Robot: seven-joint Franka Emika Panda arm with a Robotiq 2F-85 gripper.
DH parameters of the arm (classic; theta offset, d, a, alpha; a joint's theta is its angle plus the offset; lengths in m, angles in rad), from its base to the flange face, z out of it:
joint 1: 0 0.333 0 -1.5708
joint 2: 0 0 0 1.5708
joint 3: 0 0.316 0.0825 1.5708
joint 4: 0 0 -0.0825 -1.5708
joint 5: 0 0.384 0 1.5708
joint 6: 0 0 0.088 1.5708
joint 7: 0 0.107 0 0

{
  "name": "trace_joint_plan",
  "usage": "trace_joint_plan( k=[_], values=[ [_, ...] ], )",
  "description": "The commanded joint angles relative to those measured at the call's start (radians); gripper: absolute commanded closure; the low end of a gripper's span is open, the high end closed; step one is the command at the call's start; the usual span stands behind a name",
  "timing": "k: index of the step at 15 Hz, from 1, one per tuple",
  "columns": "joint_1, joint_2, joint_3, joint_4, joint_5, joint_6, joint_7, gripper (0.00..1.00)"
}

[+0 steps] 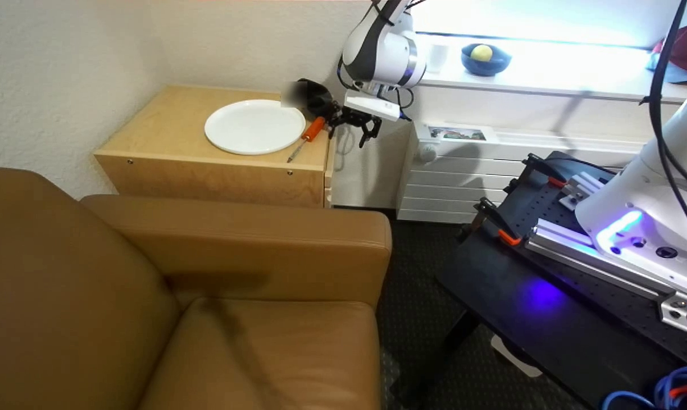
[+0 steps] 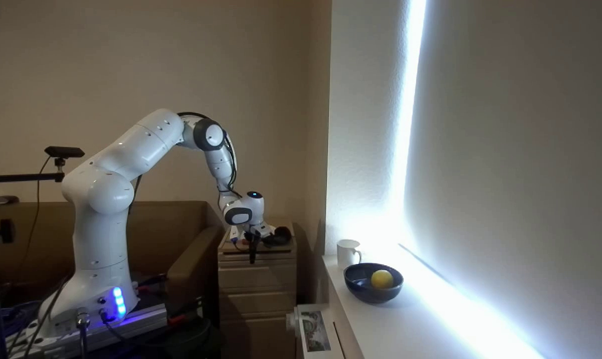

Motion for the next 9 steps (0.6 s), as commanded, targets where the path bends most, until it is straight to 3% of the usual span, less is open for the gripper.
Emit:
trace_joint_plan(
  k=[1, 9],
  values=[
    [0.015, 0.072, -0.013, 0.08, -0.019, 0.044, 0.047, 0.0],
    [-0.004, 0.103, 0.004, 0.095, -0.031, 0.114, 0.044, 0.0]
  ],
)
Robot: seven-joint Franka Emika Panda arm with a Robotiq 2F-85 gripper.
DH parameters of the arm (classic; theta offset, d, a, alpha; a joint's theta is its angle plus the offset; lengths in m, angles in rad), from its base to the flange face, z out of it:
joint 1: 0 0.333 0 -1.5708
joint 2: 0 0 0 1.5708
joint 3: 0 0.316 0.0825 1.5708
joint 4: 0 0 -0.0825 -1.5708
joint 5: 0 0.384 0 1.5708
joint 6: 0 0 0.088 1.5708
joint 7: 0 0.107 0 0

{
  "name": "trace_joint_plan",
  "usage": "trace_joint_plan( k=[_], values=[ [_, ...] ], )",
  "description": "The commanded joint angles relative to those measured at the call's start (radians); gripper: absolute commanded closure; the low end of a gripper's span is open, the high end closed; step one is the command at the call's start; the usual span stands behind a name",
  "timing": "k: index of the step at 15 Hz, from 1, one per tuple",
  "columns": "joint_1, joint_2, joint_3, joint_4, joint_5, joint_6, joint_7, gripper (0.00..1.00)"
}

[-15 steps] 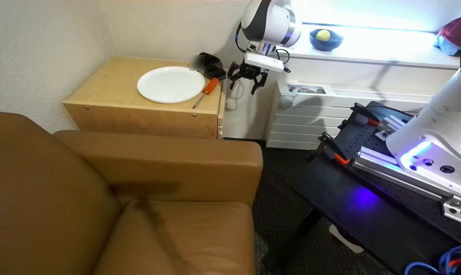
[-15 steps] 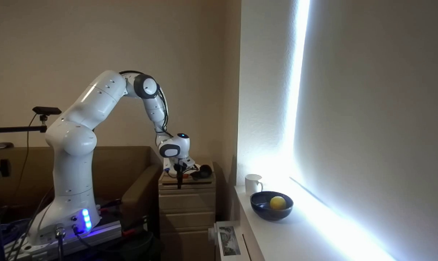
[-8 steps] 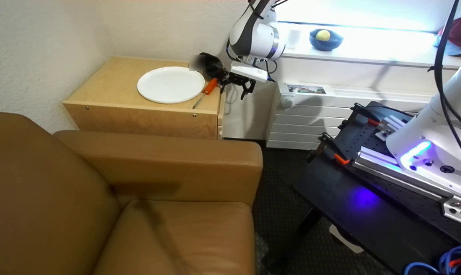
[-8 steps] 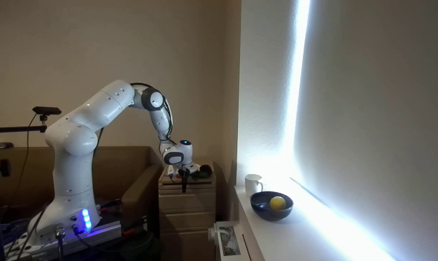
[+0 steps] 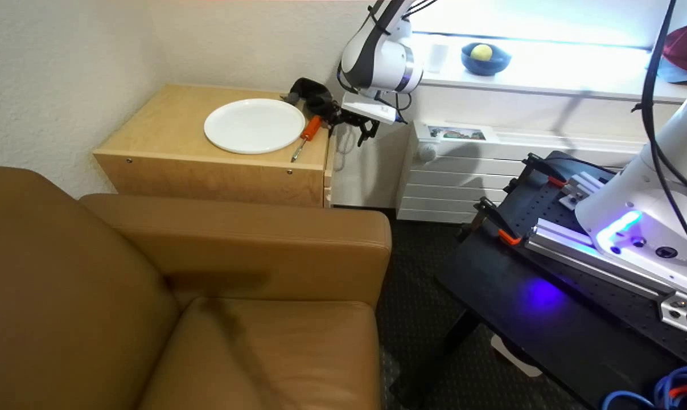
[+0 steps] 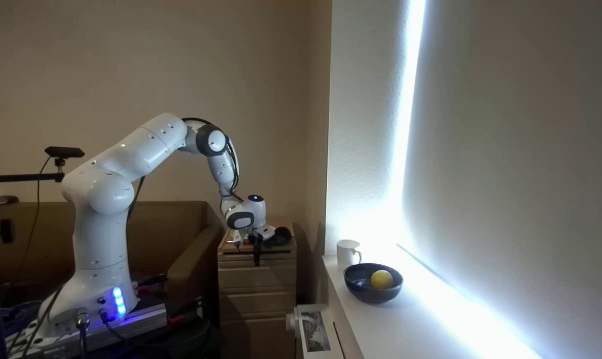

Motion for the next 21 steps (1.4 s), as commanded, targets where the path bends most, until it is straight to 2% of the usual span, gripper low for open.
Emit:
trace_joint_plan(
  k=[1, 5, 6, 7, 9, 17, 19, 21],
  values=[
    [-0.007, 0.048, 0.019, 0.039, -0.017, 0.058, 0.011, 0.0],
    [-0.015, 0.044, 0.023, 0.019, -0.02, 0.059, 0.011, 0.0],
    [-0.024, 0.044, 0.026, 0.003, -0.019, 0.055, 0.007, 0.25],
    [-0.016, 0.038, 0.014, -0.006, -0.019, 0.044, 0.016, 0.26],
    [-0.017, 0.025, 0.008, -0.019, -0.015, 0.04, 0.025, 0.39],
    [0.016, -0.042, -0.054, -0.085, -0.009, 0.015, 0.107, 0.95],
    [0.036, -0.065, -0.095, -0.122, -0.007, -0.002, 0.147, 1.0],
    [0.065, -0.091, -0.156, -0.176, -0.009, -0.019, 0.199, 1.0]
  ],
)
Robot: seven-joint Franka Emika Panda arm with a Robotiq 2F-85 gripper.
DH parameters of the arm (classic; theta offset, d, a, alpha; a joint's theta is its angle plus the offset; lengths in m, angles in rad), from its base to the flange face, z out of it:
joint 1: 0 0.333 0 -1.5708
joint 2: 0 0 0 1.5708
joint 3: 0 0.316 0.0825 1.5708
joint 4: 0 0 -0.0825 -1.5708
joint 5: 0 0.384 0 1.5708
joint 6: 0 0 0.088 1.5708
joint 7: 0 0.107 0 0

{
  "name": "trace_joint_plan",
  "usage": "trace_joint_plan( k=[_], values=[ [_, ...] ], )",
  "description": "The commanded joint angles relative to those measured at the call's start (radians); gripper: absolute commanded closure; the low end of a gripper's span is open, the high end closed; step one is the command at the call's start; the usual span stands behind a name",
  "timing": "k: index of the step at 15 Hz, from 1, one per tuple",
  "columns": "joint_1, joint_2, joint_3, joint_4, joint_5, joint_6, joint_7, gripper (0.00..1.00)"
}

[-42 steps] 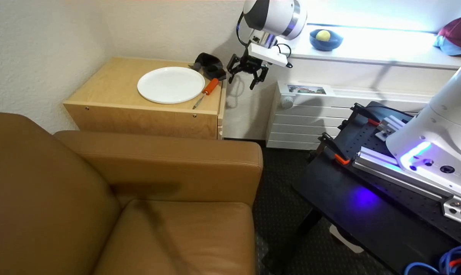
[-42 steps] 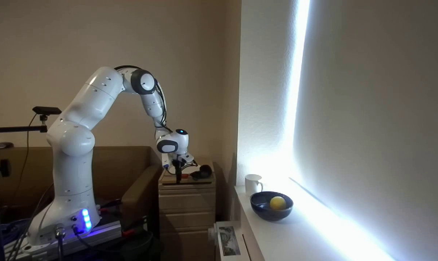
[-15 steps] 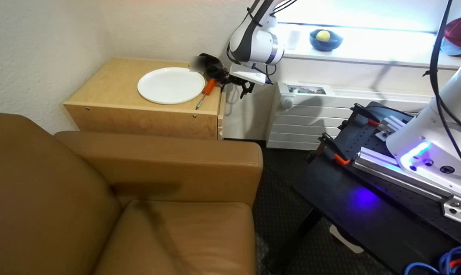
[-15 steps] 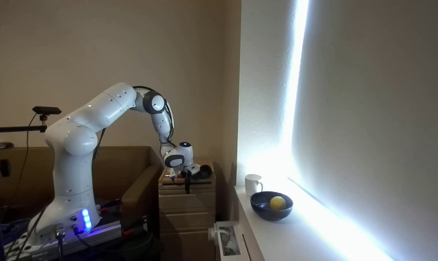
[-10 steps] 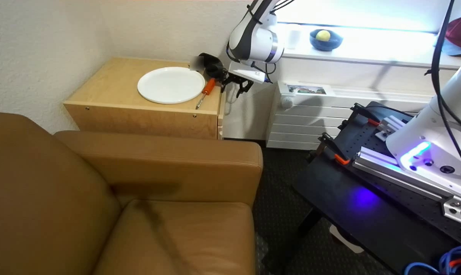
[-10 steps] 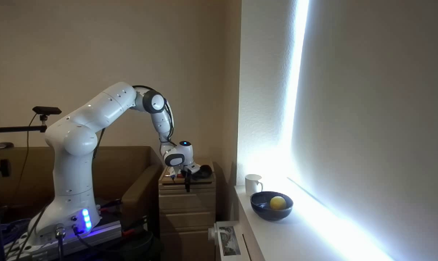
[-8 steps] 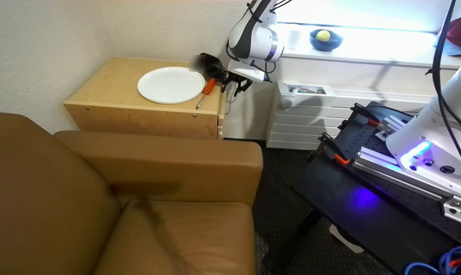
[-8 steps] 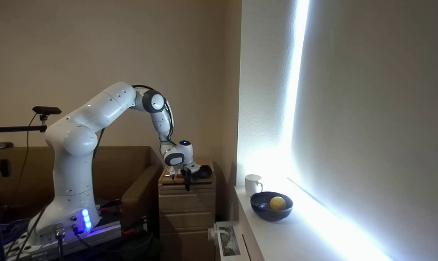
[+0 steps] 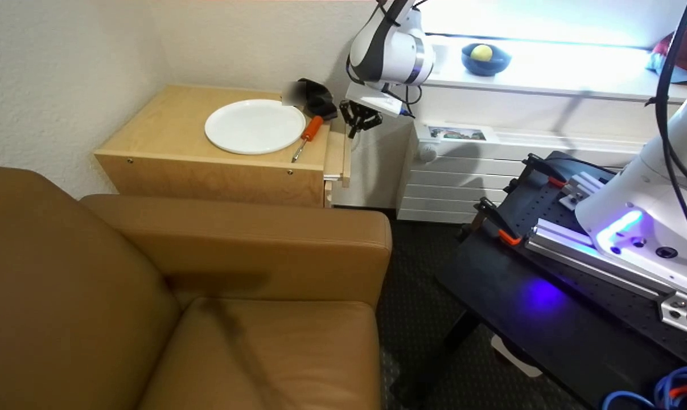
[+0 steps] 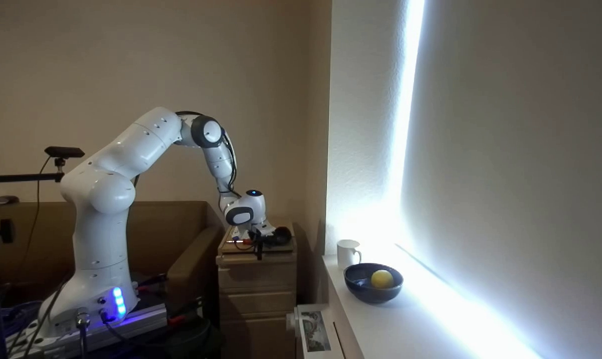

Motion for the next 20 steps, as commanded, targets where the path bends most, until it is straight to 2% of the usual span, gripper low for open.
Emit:
trace_joint_plan(
  k=[1, 5, 8, 14, 15, 16, 17, 18, 20],
  values=[
    [0.039, -0.013, -0.118, -0.108, -0.012, -0.049, 0.072, 1.0],
    [0.052, -0.052, -0.206, -0.2, -0.036, -0.122, 0.145, 1.0],
    [0.026, -0.087, -0.236, -0.242, -0.056, -0.193, 0.175, 1.0],
    [0.008, -0.1, -0.355, -0.279, -0.154, -0.358, 0.286, 1.0],
    [0.003, -0.09, -0.372, -0.272, -0.174, -0.386, 0.312, 0.94],
    [-0.017, -0.088, -0.376, -0.265, -0.183, -0.412, 0.321, 0.77],
    [-0.044, -0.104, -0.366, -0.266, -0.181, -0.439, 0.315, 0.69],
    [-0.068, -0.121, -0.356, -0.267, -0.172, -0.446, 0.305, 0.68],
    [-0.184, -0.239, -0.252, -0.307, -0.083, -0.44, 0.144, 0.56]
  ],
)
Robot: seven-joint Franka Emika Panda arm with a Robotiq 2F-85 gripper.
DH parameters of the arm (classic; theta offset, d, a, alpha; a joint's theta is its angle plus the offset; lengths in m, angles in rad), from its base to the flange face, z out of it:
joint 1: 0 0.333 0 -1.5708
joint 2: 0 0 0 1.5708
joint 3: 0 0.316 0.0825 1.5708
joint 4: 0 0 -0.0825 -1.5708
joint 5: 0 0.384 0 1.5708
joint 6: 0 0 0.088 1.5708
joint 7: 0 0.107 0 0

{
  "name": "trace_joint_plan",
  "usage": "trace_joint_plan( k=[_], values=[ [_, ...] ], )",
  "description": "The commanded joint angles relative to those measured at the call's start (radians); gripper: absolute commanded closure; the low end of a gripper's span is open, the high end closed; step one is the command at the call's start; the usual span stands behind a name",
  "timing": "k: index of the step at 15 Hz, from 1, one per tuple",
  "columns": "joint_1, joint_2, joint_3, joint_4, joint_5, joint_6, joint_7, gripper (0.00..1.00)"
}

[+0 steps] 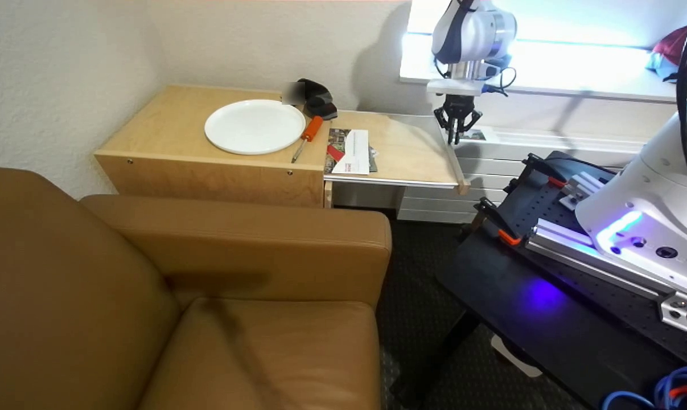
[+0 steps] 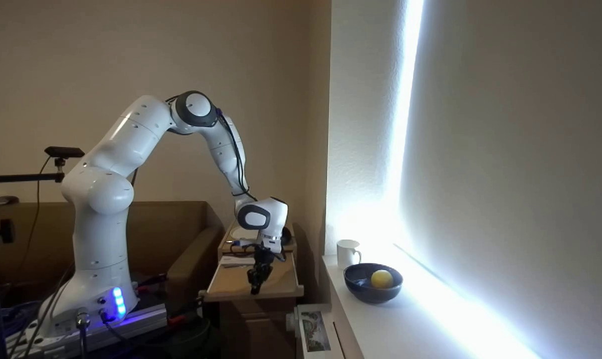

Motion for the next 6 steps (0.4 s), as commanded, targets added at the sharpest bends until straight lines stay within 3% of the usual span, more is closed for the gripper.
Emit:
trace_joint_plan(
  k=[1, 2, 3, 6],
  values=[
    [-0.151, -0.105, 0.136, -0.058, 0.087, 0.007, -0.174, 0.51],
    [-0.093, -0.029, 0.076, -0.008, 0.034, 0.001, -0.083, 0.43],
    [-0.11, -0.04, 0.089, -0.009, 0.043, 0.0, -0.1, 0.61],
    [-0.105, -0.033, 0.086, -0.008, 0.036, 0.0, -0.088, 0.43]
  ],
)
